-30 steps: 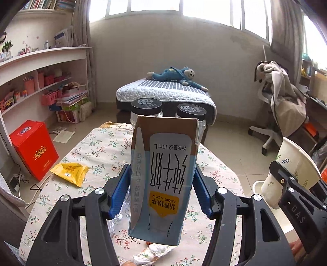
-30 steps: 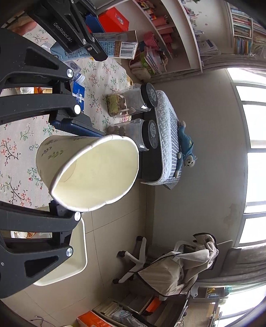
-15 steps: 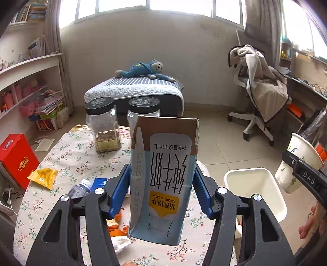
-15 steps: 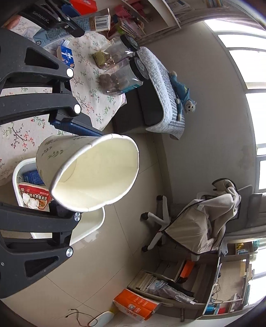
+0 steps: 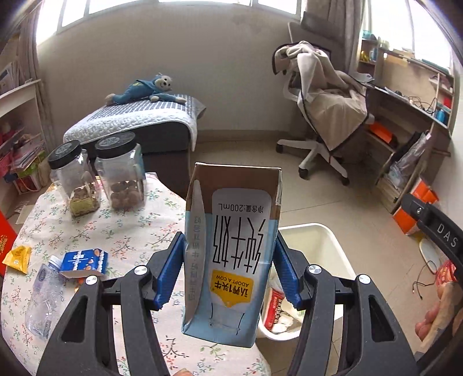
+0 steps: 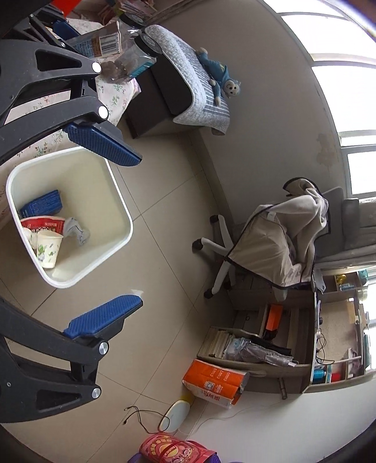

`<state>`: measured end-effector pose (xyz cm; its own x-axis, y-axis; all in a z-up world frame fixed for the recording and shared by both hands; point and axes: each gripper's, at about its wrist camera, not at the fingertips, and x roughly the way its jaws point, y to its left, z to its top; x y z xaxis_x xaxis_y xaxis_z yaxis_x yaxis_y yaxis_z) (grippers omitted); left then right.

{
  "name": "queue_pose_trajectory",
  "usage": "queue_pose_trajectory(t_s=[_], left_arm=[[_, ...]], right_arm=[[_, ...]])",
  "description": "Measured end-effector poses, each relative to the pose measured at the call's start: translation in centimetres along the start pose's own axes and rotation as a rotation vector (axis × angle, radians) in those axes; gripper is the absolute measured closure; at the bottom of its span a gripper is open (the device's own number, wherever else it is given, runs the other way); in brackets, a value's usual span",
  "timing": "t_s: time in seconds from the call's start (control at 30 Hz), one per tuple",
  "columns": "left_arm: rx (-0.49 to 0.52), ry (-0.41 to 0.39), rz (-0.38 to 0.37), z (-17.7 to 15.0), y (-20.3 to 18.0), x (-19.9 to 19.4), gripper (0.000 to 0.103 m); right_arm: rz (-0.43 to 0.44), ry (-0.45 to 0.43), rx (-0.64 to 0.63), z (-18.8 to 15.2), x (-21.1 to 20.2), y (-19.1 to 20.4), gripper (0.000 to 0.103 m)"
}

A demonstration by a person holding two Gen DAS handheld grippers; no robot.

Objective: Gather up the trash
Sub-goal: 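Open the right tool over the bin to drop the paper cup, then open the left tool over the bin to drop the milk carton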

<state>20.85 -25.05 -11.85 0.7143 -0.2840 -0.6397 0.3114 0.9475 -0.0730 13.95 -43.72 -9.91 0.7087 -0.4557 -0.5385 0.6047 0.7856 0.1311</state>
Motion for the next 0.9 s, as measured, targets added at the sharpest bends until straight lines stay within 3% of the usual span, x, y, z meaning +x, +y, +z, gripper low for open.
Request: queue_pose_trajectory(t_s=[0.33,0.4,0.5,0.7,0.9], left_arm=[[0.028,0.064,-0.124,0.7,-5.9,1.9,0.043],[0.024,0.095,-0.154,1.0,-6.6,2.5,0.032],[0.009,0.103,-0.175,1.4,-6.9,2.4,0.028],[0.008,0.034,-0.115,2.4,-4.8,0.2,0.020],[-0.035,-0.038,-0.029,2.9,-1.1,-2.0,0.015]], right_arm=[[-0.085,-0.061,0.120,1.2,-1.6,-4.8,0.009],[-0.101,-0.074,0.135,1.3,-2.1,-5.3,0.008],[-0.106,-0.088,0.146,1.5,-2.7,-5.5,0.007],[-0.137,-0.153,0.053,1.1,-4.1,-2.6,0.007],[-0.127,-0.146,-0.032,0.2,-4.2,0.5,0.007]])
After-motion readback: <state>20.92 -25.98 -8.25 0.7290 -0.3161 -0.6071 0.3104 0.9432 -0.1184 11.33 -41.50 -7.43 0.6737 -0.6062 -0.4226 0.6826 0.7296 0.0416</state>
